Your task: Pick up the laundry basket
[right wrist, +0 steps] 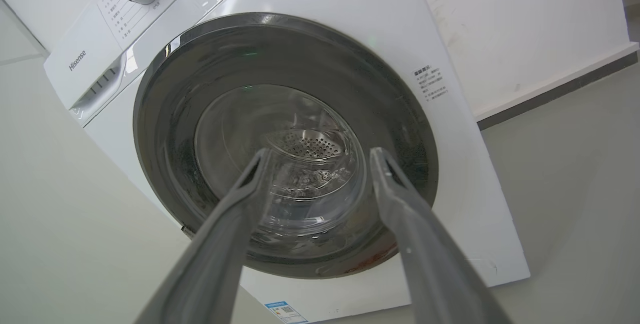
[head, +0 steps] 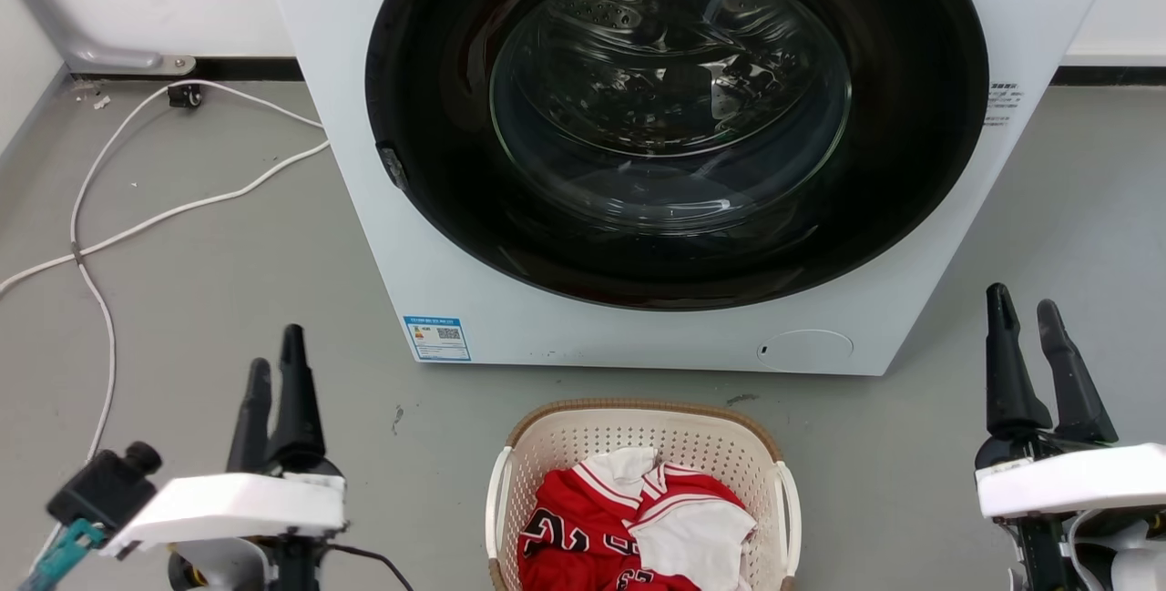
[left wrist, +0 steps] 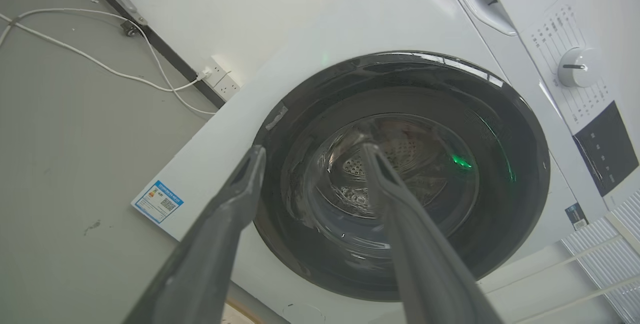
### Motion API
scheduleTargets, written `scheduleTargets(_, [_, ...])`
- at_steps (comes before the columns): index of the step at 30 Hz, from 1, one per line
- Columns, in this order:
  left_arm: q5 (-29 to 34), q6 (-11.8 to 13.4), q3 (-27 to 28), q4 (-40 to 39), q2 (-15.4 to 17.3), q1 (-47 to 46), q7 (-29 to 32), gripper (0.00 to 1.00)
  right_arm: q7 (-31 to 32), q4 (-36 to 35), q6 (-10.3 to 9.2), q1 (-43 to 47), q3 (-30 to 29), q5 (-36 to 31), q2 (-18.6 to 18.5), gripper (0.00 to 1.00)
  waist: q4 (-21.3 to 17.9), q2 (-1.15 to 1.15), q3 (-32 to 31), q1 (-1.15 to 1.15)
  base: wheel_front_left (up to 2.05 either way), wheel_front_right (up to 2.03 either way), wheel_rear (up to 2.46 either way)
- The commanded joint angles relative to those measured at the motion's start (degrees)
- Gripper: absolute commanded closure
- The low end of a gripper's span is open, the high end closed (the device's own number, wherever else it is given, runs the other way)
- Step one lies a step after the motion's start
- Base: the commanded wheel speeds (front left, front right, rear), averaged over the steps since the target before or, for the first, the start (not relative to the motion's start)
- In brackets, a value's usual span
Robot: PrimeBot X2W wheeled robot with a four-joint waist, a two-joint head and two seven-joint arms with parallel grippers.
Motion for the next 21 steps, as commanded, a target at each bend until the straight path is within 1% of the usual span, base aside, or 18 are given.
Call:
scheduleTargets(1, [1.8, -0.3, -0.9, -1.1, 0.2, 0.3, -0.6, 0.00, -0.7, -1.6, 0.01, -0.2, 0.3, -2.6, -0.1, 0.00, 0.0, 0.00, 0.0, 0.00, 0.00, 0.00, 0.00])
scheduleTargets(3, [4.1, -0.7, -1.7, -1.5, 0.2, 0.4, -1.0, 0.00, -1.1, -2.1, 0.01, -0.1, 0.3, -4.8, -0.1, 0.00, 0.0, 0.00, 0.1, 0.00, 0.00, 0.00, 0.00])
scheduleTargets(8, [9.9, -2.6, -4.2, -2.1, 0.2, 0.9, -1.8, 0.00, -1.9, -2.8, 0.01, 0.3, 0.7, -8.8, -0.1, 0.00, 0.0, 0.00, 0.3, 0.00, 0.00, 0.00, 0.00])
scheduleTargets(17, [21.2, -3.1, -8.4, -2.6, 0.2, 1.3, -3.2, 0.00, -3.3, -2.1, 0.01, 1.2, 0.8, -14.6, -0.1, 0.00, -0.2, 0.00, 0.5, 0.00, 0.00, 0.00, 0.00])
scheduleTargets(21, [25.7, -2.8, -10.3, -2.6, 0.3, 1.5, -3.8, 0.00, -3.9, -1.5, 0.01, 1.7, 1.1, -16.9, -0.1, 0.00, -0.2, 0.00, 0.5, 0.00, 0.00, 0.00, 0.00])
